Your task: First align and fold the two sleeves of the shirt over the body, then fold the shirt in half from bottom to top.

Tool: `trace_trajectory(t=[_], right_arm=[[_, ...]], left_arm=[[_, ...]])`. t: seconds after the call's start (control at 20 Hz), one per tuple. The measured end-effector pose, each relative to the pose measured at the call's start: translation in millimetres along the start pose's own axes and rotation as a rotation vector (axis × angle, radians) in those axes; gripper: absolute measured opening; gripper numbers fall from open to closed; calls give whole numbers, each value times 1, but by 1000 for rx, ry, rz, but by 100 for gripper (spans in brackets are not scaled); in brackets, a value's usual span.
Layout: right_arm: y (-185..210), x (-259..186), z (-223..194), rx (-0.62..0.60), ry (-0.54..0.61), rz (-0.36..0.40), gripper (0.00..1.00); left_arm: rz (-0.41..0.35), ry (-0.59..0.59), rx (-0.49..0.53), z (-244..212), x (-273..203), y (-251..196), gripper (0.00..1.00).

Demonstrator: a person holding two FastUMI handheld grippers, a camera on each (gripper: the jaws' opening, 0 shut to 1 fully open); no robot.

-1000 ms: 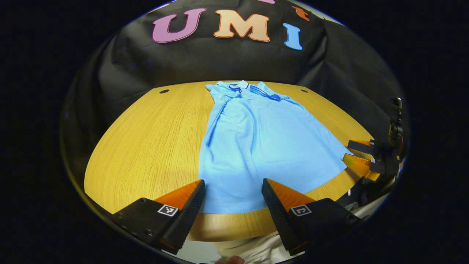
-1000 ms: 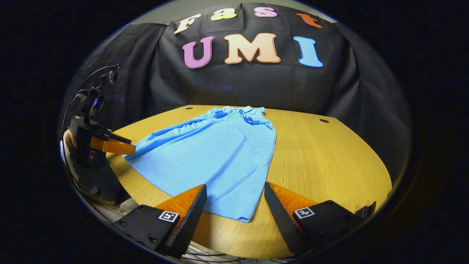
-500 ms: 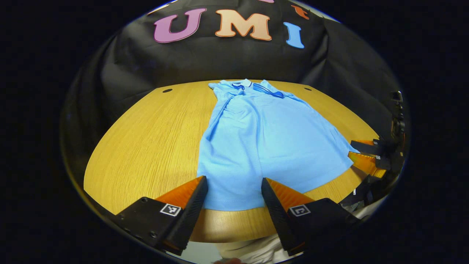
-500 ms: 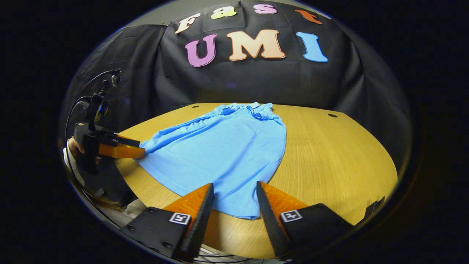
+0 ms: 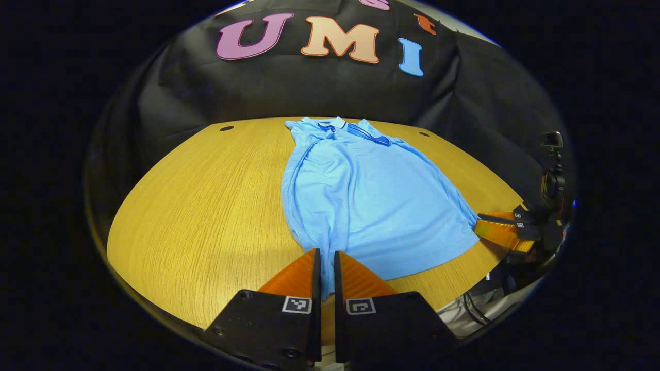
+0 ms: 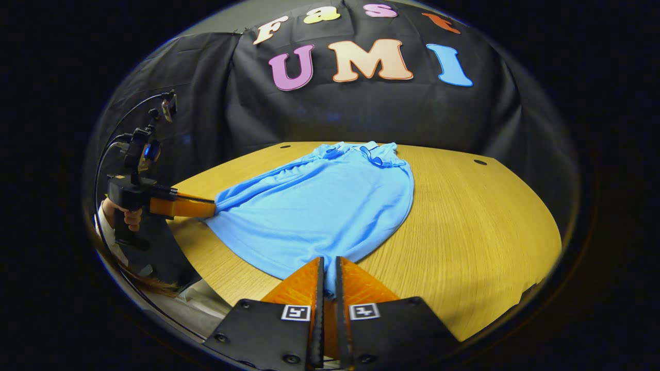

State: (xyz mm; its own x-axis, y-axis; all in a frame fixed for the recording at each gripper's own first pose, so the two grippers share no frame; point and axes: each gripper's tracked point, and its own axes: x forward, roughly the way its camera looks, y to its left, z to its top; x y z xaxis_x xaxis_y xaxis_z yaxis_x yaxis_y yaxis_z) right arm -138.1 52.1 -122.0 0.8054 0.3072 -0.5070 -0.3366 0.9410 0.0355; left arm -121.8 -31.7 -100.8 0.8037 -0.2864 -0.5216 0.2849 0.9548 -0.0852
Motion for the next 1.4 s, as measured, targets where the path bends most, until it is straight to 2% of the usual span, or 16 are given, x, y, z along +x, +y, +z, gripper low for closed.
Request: trace_trajectory(t=[0.25,0.45,0.6,0.8,1.15,1.3,1.4], right_arm=[[0,5,5,11,-2,-1,5],[-10,1,26,43,-49,-43,3],[-14,-1,51,31,-100,-44,3],[-18,5,76,6,-109,-45,3],[-29,29,137,-38,-141,-32,3],[-31,46,171,-60,-168,6,3],[-40,60,191,-97,-176,-7,2]], left_arm=[[-20,-42,-32,3,-1,-2,0],[-42,-105,-37,22,-7,-9,0],[-60,-171,-19,51,-13,-12,0],[-97,-229,-30,86,-14,-17,0],[-117,-302,5,156,0,-8,0],[-101,-332,21,191,12,3,0],[-96,-359,31,214,21,6,0]])
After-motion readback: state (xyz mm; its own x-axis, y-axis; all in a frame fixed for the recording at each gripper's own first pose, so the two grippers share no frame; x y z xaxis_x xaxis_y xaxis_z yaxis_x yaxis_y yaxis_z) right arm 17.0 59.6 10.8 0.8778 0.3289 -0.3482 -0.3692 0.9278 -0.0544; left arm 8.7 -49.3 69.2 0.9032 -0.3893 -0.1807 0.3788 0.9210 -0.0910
